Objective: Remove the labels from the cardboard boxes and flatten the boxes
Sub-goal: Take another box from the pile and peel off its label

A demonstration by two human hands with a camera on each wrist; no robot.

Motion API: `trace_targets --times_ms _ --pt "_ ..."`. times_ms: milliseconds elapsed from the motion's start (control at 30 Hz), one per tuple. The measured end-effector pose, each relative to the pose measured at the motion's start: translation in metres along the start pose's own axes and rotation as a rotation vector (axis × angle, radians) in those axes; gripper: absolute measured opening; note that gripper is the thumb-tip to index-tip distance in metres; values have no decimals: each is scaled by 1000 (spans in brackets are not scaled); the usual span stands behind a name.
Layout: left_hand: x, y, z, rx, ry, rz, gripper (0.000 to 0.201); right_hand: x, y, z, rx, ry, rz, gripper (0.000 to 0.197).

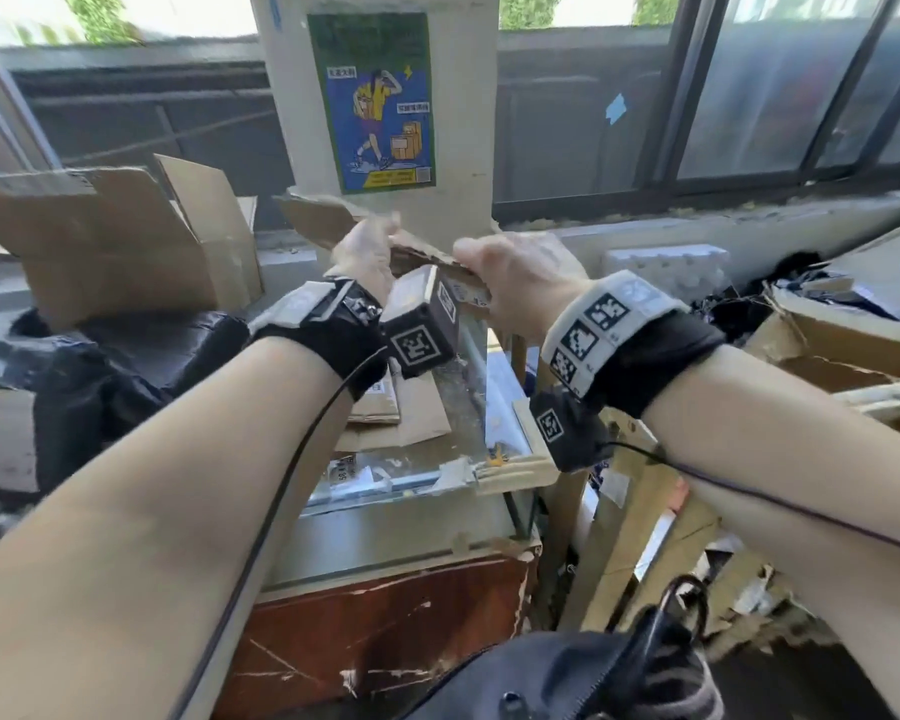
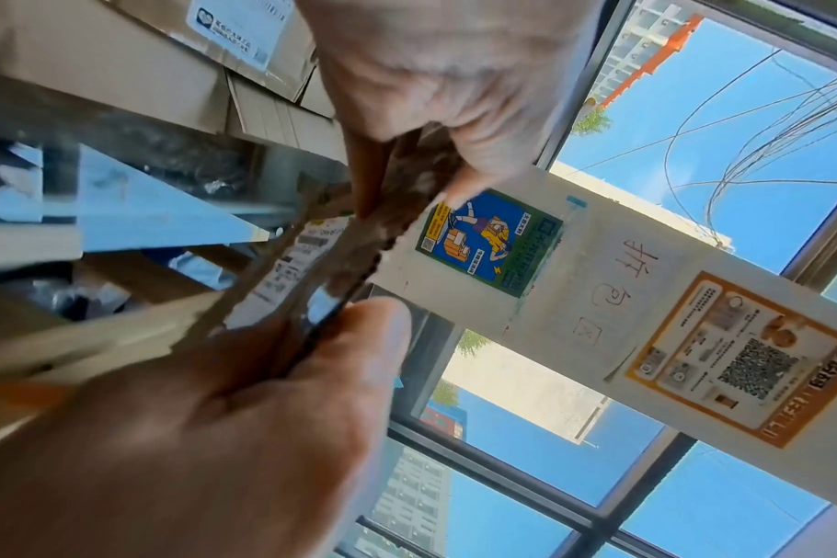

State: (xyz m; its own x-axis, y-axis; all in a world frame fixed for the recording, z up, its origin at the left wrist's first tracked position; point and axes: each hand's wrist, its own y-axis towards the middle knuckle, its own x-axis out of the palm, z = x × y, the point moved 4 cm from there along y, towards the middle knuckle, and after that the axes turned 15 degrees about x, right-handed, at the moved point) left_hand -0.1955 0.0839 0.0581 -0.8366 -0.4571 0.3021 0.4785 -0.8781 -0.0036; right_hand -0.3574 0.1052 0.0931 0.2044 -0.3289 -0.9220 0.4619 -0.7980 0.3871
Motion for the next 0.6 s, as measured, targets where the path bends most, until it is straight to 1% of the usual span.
trace_targets --times_ms 33,67,100,133,167,200,233,267,300,333,367,433,467,500,533,600 --pt "-5 3 -2 34 39 34 22 8 -1 0 -23 -14 9 13" --pt "-14 15 -11 53 83 67 12 17 -2 -1 -43 -29 4 16" --pt "-20 18 -14 62 99 100 10 27 -4 -2 -56 -35 -13 17" --pt "-26 18 -14 83 104 166 8 36 -5 -3 -59 -21 -48 17" --pt "-33 15 -14 91 111 244 6 47 -5 -5 -52 14 -119 21" --pt "-38 13 -15 95 137 274 6 57 -7 -6 -31 75 -230 32" --pt "-42 10 -14 107 164 262 7 67 -8 -7 13 166 -365 44" --pt "-47 9 -15 132 201 231 15 74 -7 -6 73 279 -471 53" --pt "-56 10 -14 162 253 204 22 80 -3 -4 144 402 -518 57" --pt "-66 15 -15 182 284 167 22 86 4 3 230 514 -510 59" --pt "-73 17 -14 180 290 139 19 92 12 11 333 596 -465 62" --pt "-92 25 -10 198 285 132 17 106 26 33 559 631 -385 76" --pt "-101 29 -8 181 286 119 23 116 30 42 667 608 -380 83" --pt "-108 32 -6 165 276 101 28 125 31 48 769 599 -398 90" --pt "-114 34 -4 161 242 77 26 135 31 54 848 634 -429 96" --pt "-125 39 -2 123 207 25 19 152 31 53 940 807 -507 107"
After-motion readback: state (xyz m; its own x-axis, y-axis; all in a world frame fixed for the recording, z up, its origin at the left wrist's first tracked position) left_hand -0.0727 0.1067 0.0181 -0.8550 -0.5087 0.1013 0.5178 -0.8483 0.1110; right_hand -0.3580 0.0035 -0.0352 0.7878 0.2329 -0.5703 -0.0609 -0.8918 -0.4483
